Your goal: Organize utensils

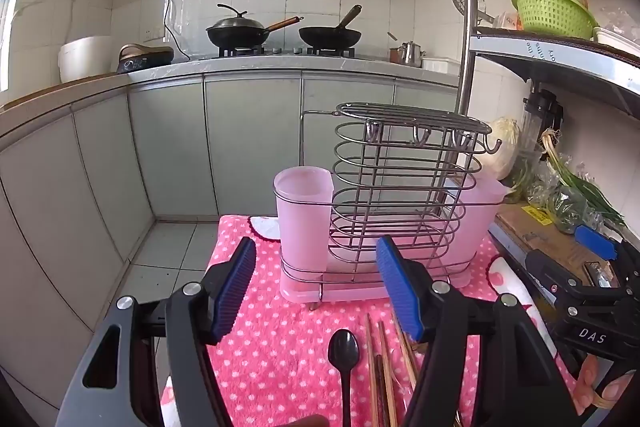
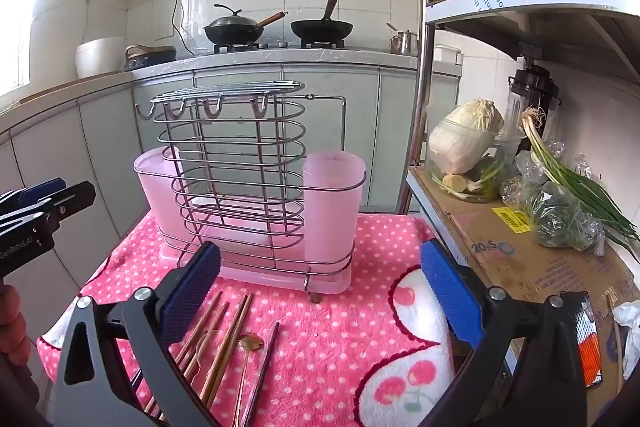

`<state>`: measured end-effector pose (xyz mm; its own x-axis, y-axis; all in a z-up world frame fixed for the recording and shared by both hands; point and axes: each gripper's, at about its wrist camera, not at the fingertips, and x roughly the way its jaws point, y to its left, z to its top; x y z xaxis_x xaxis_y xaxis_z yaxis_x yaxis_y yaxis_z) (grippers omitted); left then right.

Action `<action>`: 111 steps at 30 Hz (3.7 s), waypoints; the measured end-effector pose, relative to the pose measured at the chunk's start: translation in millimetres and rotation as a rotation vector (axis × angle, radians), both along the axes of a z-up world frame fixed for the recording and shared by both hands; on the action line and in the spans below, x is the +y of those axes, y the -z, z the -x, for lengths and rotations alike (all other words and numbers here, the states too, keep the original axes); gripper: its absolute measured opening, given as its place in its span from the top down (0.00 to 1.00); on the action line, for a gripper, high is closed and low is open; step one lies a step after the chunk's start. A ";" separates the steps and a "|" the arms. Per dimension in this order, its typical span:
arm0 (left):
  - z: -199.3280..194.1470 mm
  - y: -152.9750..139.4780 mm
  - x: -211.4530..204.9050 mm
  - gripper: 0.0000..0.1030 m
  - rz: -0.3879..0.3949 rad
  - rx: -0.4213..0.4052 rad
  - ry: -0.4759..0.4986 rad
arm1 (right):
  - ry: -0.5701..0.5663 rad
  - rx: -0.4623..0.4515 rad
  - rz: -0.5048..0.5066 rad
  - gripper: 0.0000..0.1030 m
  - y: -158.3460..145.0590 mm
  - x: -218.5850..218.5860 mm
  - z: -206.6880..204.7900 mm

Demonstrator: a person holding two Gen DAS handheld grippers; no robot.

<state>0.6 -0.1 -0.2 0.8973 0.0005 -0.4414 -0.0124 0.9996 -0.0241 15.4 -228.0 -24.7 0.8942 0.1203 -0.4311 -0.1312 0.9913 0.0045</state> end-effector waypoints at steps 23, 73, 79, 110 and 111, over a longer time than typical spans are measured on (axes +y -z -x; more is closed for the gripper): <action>8.1 -8.4 -2.1 0.40 0.014 -0.024 0.014 | -0.004 -0.016 0.007 0.02 -5.3 -0.1 4.7; 15.4 -15.3 -0.8 0.40 0.018 -0.053 0.012 | -0.022 -0.040 0.044 0.02 -10.2 5.8 10.3; 15.8 -17.4 0.0 0.40 0.018 -0.059 0.013 | -0.023 -0.044 0.049 0.02 -13.2 5.2 9.1; -32.6 18.2 31.5 0.42 0.092 0.352 0.140 | -0.062 0.252 -0.086 0.09 8.7 -25.6 -21.7; -36.0 24.4 33.4 0.43 0.118 0.390 0.151 | -0.066 0.280 -0.101 0.13 13.6 -26.0 -24.7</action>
